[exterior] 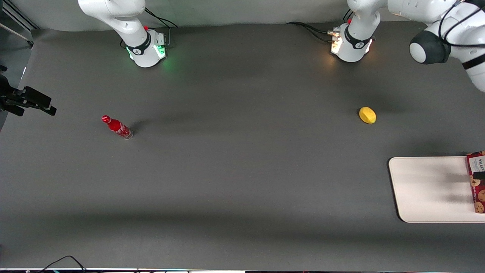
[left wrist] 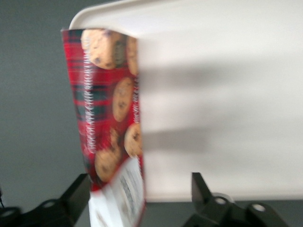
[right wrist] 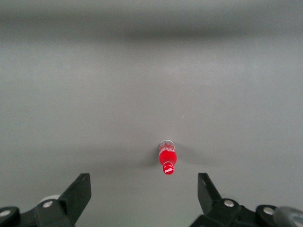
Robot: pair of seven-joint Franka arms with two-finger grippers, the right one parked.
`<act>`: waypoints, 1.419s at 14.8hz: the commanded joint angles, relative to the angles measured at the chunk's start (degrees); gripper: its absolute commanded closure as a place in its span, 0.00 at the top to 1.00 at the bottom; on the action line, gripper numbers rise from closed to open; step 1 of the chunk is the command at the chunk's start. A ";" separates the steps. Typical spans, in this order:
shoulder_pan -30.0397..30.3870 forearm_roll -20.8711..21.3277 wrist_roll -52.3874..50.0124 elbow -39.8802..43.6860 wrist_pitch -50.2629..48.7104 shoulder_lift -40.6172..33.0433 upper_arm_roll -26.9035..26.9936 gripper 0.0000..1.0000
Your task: Place red cookie box on tray
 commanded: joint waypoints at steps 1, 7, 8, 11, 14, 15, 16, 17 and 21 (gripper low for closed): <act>-3.85 0.20 -0.21 -0.26 -12.22 -10.12 1.51 1.00; -7.02 2.21 -10.28 -4.46 -35.07 -33.23 -6.47 1.00; -7.02 4.14 -13.71 -7.26 -37.45 -37.09 -9.62 1.00; -6.76 8.99 -18.31 -25.67 -35.38 -52.98 -17.90 1.00; -6.58 8.73 -23.05 -45.81 -27.74 -67.41 -21.24 1.00; -6.58 8.64 -24.02 -51.18 -24.76 -71.02 -22.30 1.00; -6.58 8.20 -24.82 -55.58 -21.86 -73.93 -22.65 1.00; -6.58 7.59 -25.08 -57.71 -20.70 -75.09 -22.83 1.00; -6.58 5.74 -24.38 -53.09 -22.09 -70.89 -24.58 1.00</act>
